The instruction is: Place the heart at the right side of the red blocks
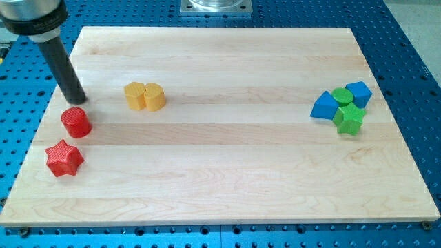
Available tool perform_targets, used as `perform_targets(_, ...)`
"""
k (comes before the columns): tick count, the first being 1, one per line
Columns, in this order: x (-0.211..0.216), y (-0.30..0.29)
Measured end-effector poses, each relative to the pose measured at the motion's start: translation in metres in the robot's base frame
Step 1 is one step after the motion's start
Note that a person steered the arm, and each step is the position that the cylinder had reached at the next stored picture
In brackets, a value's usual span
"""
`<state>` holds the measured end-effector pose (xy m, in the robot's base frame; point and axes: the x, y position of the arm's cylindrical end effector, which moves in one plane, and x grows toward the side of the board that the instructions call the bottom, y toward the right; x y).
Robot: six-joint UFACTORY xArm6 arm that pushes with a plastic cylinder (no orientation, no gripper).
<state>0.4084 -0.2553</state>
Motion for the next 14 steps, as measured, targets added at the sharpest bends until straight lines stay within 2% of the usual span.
perform_targets(2,0.069,0.022)
perform_targets(3,0.074,0.031)
perform_targets(4,0.047,0.05)
perform_targets(5,0.055,0.06)
perform_targets(6,0.065,0.033)
perform_targets(10,0.056,0.033)
perform_targets(11,0.052,0.033)
perform_targets(12,-0.025,0.052)
perform_targets(13,-0.04,0.083)
perform_targets(14,-0.04,0.084)
